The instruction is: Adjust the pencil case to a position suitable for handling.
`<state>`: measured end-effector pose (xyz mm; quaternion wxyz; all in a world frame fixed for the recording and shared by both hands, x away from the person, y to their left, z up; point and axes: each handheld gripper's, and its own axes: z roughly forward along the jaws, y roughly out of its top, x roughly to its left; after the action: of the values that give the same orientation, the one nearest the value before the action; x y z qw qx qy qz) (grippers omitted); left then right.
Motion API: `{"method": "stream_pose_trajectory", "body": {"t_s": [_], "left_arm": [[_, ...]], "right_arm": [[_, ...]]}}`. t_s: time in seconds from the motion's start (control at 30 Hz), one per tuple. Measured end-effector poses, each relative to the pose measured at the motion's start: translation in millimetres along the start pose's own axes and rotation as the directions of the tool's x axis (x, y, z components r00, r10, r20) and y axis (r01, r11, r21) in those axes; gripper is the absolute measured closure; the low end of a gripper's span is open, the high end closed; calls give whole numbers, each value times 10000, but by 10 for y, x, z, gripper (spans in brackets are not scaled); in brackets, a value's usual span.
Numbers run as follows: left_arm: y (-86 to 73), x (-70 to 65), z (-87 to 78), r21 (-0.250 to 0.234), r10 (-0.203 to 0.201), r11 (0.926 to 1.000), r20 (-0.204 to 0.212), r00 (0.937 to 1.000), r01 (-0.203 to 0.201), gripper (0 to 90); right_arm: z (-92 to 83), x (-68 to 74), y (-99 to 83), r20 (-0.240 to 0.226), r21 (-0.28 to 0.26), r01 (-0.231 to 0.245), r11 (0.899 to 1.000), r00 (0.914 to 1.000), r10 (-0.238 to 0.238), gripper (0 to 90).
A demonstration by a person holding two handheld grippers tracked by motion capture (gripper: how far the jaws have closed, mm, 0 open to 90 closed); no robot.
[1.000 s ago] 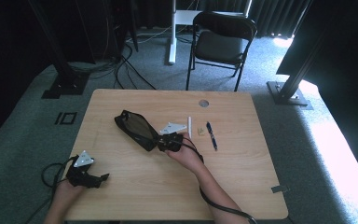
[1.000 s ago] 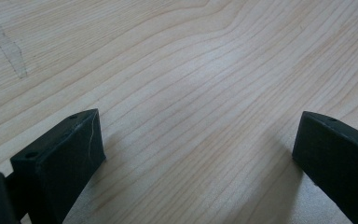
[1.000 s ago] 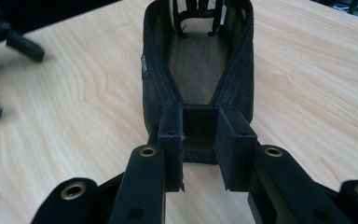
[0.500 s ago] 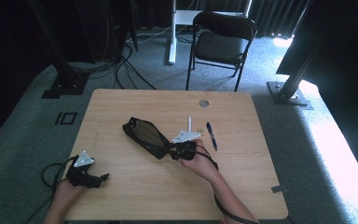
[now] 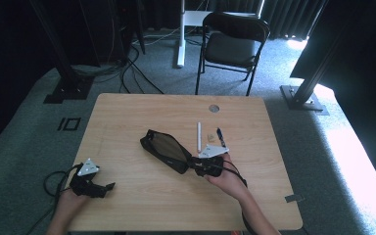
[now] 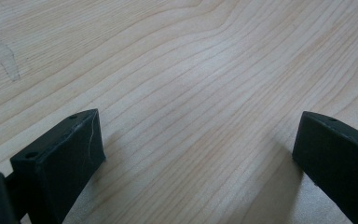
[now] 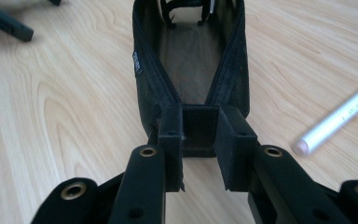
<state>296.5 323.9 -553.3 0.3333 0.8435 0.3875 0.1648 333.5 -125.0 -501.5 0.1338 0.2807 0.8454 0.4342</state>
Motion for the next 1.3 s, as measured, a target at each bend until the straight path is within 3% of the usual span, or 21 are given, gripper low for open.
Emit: {"method": "stream_pose_trajectory", "body": {"t_s": [0.53, 1.3], "left_arm": [[0, 0, 0, -4, -5, 10000, -1, 10000, 5, 22], [0, -1, 0, -1, -21, 10000, 2, 10000, 21, 22]], "right_arm": [[-441, -84, -299, 102, 307, -116, 9995, 9999, 113, 732], [-993, -52, -683, 608, 380, -516, 9979, 9969, 492, 731]]}}
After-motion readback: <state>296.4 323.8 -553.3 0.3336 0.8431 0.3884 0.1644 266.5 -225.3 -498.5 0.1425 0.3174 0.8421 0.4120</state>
